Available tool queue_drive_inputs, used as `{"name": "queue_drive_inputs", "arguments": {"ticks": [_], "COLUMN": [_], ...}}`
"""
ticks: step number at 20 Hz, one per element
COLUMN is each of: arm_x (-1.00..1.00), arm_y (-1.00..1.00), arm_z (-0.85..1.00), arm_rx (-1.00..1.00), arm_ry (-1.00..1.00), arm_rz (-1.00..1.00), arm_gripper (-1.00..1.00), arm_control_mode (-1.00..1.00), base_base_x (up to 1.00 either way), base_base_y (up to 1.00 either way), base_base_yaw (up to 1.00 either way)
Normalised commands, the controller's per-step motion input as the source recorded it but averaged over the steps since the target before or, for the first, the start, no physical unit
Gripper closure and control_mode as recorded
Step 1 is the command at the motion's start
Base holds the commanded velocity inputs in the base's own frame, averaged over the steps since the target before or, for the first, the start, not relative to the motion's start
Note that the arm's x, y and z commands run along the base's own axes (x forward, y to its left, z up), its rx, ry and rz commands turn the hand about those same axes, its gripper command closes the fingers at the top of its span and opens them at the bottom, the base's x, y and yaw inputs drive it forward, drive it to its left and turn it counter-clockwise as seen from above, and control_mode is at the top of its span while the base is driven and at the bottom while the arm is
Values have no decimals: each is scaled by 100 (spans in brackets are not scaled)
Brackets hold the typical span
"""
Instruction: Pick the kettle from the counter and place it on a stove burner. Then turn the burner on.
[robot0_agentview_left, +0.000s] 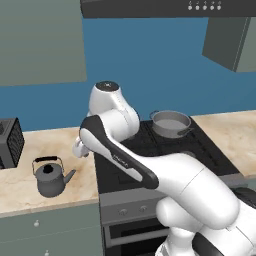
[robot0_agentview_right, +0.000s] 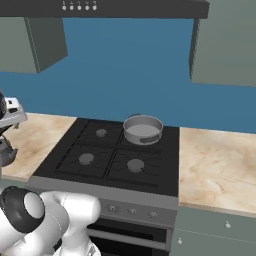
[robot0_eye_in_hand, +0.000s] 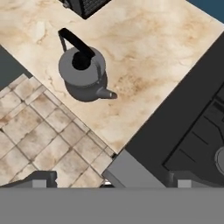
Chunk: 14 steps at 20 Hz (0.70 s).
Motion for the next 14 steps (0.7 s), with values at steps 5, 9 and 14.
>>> {"name": "queue_drive_inputs", "arguments": {"ticks": [5,9,14], "arm_x": [7,8,9], "arm_y": [43,44,42], "arm_z": [-14,-14,-15], "arm_rx": [-3,-3,-2], "arm_ry": [0,0,0], "arm_rz": [5,5,5], "arm_gripper": [-100,-100,-100], "arm_control_mode": [-100,-100,-100], "base_base_x": [0,0,0], "base_base_y": [0,0,0], "base_base_yaw": [0,0,0]}}
